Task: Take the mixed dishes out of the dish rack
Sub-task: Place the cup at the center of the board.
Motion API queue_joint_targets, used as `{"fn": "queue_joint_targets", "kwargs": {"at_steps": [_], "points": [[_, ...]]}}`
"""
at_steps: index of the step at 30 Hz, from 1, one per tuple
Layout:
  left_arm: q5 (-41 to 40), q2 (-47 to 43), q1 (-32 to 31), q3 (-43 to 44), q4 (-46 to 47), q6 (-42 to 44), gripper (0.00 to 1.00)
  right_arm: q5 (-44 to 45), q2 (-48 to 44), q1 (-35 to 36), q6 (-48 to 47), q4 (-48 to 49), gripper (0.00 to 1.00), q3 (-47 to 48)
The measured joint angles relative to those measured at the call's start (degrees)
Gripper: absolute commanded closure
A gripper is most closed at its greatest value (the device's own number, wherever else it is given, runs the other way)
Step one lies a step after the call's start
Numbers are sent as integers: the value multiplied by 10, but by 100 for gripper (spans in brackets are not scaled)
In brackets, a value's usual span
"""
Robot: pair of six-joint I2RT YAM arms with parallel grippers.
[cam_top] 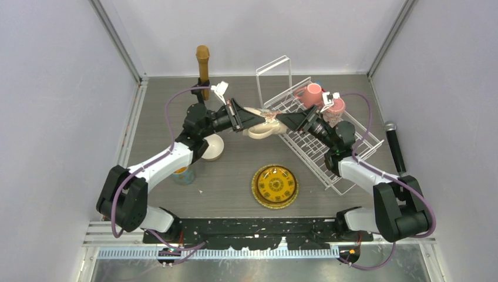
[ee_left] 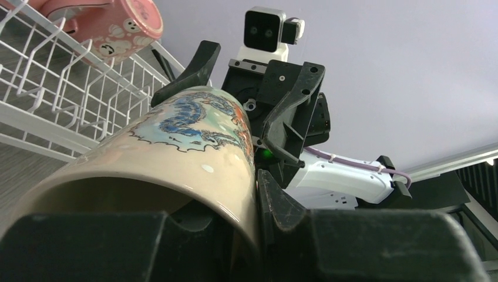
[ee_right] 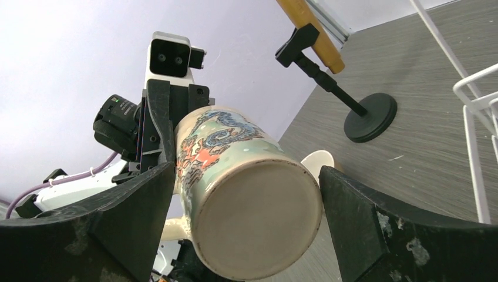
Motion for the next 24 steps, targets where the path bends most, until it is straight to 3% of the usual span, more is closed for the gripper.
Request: {"fn": "queue_joint_targets", "kwargs": {"at_steps": [7,13,18,24], "points": [[-13,-18,10,-10,-24,25,100,5,-34,-23,-5,-1,0,-17],[-33,-51,12,-10,-106,91,100,21,-82,-44,-27,-43,0,-22],[-50,-85,12,1,-247,190,100,59,-152,-47,-98,-161,0,-21],[-137,-106,-19,5,-390,302,100,140,-250,-47,-205,-318,0,-17]]}}
